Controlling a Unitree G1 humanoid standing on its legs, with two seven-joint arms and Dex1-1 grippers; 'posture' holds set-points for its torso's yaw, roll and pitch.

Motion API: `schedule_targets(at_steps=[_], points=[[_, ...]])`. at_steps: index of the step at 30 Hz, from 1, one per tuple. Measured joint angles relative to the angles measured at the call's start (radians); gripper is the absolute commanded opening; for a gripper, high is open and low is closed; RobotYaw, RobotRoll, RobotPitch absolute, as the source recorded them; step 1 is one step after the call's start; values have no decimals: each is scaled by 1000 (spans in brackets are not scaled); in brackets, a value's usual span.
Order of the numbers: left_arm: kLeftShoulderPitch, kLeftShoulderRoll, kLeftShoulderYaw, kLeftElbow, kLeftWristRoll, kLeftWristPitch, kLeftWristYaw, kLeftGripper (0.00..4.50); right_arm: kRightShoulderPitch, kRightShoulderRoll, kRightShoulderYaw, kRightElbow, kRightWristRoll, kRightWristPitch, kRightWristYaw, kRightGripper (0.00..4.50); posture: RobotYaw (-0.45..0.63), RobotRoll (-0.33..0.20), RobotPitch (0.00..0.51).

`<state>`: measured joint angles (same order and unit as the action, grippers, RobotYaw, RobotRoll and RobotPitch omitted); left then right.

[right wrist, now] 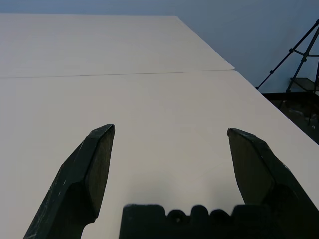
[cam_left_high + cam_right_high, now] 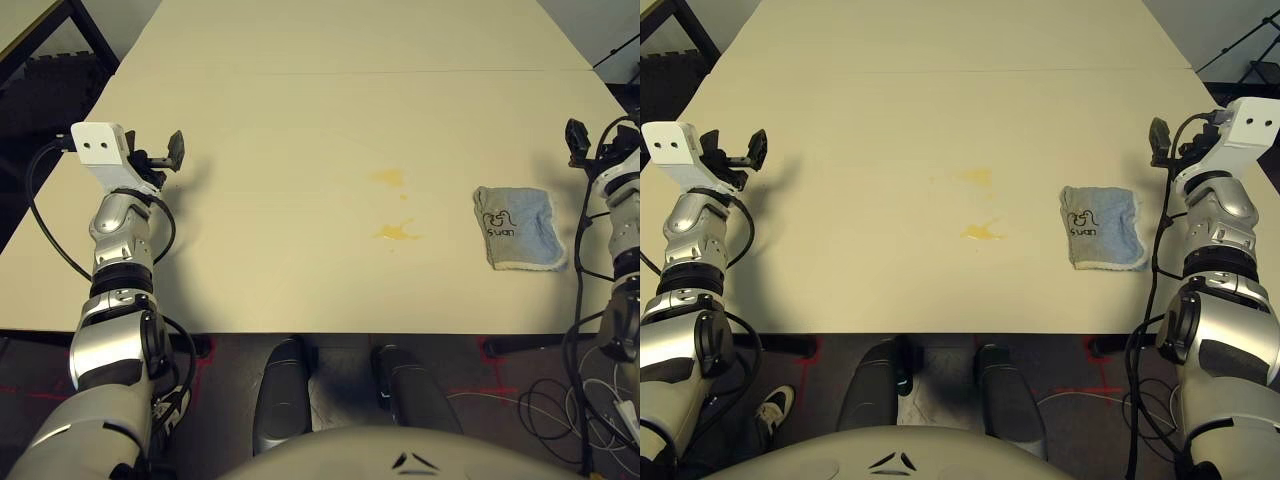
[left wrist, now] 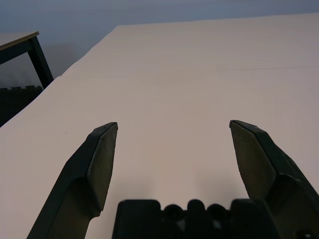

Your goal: Wipe the water off the table with a rag.

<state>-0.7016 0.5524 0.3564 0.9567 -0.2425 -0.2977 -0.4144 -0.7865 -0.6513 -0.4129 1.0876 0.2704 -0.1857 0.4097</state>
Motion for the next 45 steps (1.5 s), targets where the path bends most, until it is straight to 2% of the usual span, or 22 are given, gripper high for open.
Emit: schedule_targets(at_steps=[3, 23, 34, 42, 45], points=[[0, -1, 0, 0, 0, 0, 0, 4500, 0, 0, 5, 0, 0, 0, 0, 4473, 85, 0, 188], [-29, -55, -19, -9, -12, 25, -76, 4500, 33, -3, 5, -10, 3, 0, 0, 4473, 48, 0, 199], [-19, -68, -47, -186, -122, 221, -398, 4500, 50, -3, 5, -29, 3, 5, 1, 4473, 22, 0, 196], [101, -58, -135, -463, -221, 434, -666, 4500, 57, -9, 5, -36, 3, 14, 2, 4473, 38, 0, 194], [158, -18, -173, -571, -252, 514, -765, 4500, 57, -9, 5, -37, 3, 21, 3, 4473, 50, 0, 189]])
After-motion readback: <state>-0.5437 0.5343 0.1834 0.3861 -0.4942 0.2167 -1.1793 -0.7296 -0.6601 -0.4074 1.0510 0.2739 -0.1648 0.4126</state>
